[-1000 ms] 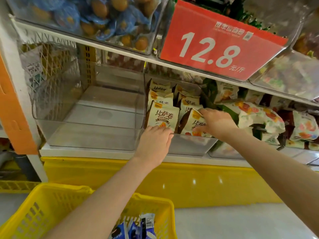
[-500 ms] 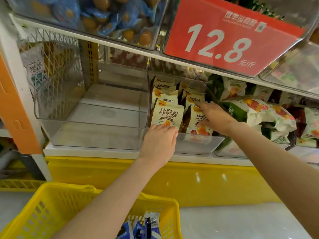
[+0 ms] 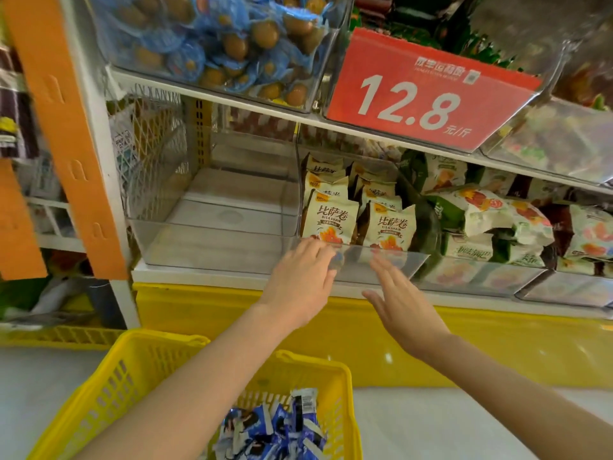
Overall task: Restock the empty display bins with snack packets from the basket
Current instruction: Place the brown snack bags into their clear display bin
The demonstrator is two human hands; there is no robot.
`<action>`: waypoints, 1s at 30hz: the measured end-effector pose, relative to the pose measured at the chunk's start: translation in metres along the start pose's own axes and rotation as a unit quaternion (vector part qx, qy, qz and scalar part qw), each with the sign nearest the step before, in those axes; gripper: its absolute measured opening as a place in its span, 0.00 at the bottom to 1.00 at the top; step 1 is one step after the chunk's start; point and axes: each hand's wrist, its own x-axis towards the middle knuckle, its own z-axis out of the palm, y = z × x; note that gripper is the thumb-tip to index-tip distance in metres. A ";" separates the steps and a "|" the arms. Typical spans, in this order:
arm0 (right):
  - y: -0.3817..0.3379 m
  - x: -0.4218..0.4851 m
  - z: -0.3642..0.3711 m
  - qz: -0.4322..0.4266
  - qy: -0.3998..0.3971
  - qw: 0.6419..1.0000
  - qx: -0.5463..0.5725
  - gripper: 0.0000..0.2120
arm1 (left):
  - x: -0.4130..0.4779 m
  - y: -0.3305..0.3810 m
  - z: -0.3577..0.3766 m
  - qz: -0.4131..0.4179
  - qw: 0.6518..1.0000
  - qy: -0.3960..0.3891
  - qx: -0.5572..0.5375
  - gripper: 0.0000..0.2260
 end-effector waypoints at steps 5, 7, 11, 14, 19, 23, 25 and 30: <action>-0.059 -0.026 0.013 -0.079 0.022 0.995 0.058 0.17 | -0.092 -0.021 -0.017 -0.049 0.998 0.038 -0.013 0.16; -0.084 -0.032 0.033 -0.114 0.007 0.990 0.082 0.15 | -0.126 -0.047 -0.019 -0.106 0.992 0.065 -0.015 0.13; -0.137 -0.043 0.097 -0.143 -0.086 0.980 0.112 0.17 | -0.185 -0.112 -0.021 -0.261 0.963 0.062 0.006 0.10; -0.174 -0.054 0.157 -0.127 -0.189 0.968 0.108 0.19 | -0.227 -0.160 -0.019 -0.377 0.925 0.009 0.039 0.12; -0.223 -0.077 0.240 -0.042 -0.391 0.901 0.182 0.26 | -0.290 -0.206 -0.001 -0.484 0.873 -0.043 -0.041 0.11; -0.248 -0.086 0.278 0.010 -0.444 0.859 0.254 0.28 | -0.313 -0.209 0.013 -0.521 0.839 -0.011 -0.156 0.10; -0.257 -0.087 0.291 0.035 -0.456 0.842 0.286 0.29 | -0.318 -0.210 0.018 -0.518 0.843 -0.002 -0.144 0.12; -0.274 -0.085 0.310 0.035 -0.424 0.874 0.235 0.24 | -0.320 -0.213 0.023 -0.503 0.853 0.015 -0.137 0.14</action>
